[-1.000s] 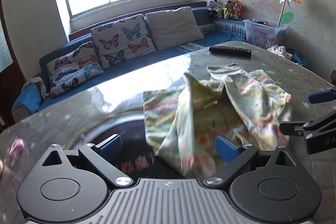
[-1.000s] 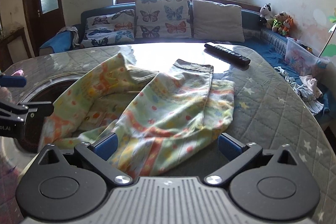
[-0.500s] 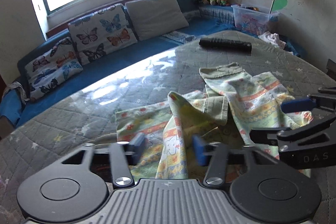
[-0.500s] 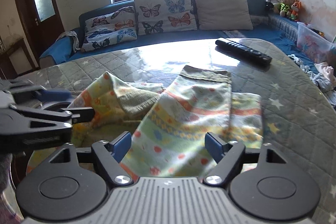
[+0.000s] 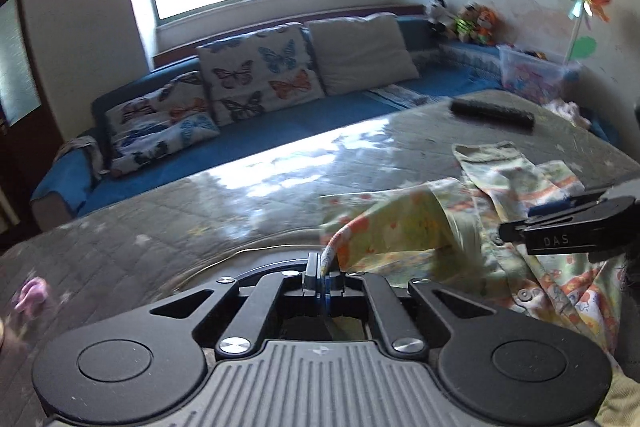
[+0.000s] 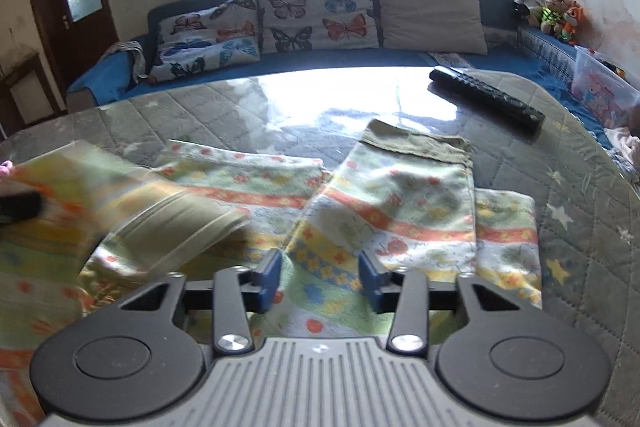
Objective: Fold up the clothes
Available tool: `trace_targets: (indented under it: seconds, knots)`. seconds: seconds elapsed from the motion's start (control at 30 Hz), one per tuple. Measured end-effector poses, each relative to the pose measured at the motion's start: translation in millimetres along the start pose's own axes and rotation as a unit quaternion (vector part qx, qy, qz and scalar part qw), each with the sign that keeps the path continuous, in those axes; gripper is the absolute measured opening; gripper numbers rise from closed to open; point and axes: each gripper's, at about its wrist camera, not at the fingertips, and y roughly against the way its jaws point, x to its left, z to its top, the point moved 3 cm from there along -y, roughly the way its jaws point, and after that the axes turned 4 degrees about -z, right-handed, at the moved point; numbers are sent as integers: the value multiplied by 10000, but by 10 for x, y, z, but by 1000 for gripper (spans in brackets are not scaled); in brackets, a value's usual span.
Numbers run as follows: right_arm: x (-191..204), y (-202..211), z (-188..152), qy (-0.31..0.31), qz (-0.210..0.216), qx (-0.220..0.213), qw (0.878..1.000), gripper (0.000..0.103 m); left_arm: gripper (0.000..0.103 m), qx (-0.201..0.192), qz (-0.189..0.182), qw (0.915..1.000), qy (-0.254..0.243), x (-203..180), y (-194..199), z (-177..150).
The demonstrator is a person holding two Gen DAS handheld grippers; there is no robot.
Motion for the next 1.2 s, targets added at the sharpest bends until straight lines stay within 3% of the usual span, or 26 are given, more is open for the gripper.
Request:
trace_targets:
  seconds: [0.2,0.43,0.47,0.53,0.7,1.03,1.2]
  knots:
    - [24,63,44,-17,60,-94,9999,33,2,-98,221,9985,500,299,434,-263]
    - [151,-174,91,121,-15,-16,9999,32,2,1,399,9942,999,453,786,-623]
    - [169,-172,88,173,-56,-44,9998,29,2,23,414,9939,1025,455,827,-662]
    - [174,-132,75,158,-43,-68,9998,5,2,71,441,9932,1073,454,896,-727]
    - [-32,214,-18,-54,-67,-348,9994,2,2,108,558,9914,1175,508,1047,-840]
    - [-911,1177,-607,-916,-579,-726,9915,1,2,260,612,9906,1198,571,1291,-1119]
    - [-1248,1493,-1197,-1478,-915,-551,9832,1,2,339,587,9901,1229,555,1350,-1234]
